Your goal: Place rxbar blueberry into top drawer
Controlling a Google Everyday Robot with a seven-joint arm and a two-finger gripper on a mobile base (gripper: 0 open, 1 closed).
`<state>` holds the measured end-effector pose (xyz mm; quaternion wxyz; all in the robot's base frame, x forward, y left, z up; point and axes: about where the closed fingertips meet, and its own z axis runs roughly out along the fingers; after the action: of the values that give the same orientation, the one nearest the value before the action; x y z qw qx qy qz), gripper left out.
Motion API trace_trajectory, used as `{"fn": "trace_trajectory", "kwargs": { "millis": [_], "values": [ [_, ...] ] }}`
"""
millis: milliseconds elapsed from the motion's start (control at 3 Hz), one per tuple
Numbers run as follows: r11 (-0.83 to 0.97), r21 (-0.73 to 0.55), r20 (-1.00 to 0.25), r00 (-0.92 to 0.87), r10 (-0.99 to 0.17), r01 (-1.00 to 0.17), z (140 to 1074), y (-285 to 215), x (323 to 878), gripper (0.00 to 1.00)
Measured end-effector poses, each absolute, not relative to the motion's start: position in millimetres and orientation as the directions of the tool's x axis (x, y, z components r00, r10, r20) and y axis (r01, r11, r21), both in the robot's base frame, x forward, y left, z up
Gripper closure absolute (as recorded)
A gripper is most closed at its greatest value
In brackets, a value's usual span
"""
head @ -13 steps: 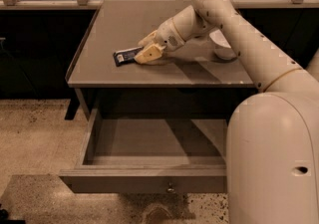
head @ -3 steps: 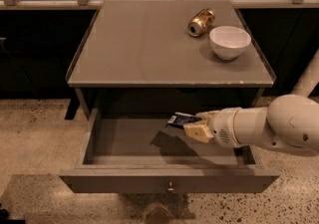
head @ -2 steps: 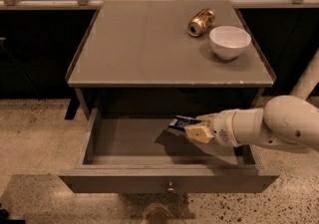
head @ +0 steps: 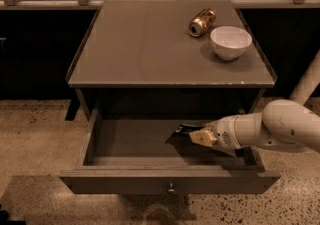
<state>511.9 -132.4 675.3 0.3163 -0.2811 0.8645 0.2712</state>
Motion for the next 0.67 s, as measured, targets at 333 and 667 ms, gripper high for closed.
{"fn": "trace_trajectory", "kwargs": {
  "millis": [333,667],
  "values": [
    [0.697,0.318,-0.678,-0.668,-0.308,-0.643,662.4,-137.0,515.3,1.0],
    [0.697,0.318,-0.677,-0.668,-0.307,-0.643,662.2,-137.1,515.3,0.81]
  ]
}}
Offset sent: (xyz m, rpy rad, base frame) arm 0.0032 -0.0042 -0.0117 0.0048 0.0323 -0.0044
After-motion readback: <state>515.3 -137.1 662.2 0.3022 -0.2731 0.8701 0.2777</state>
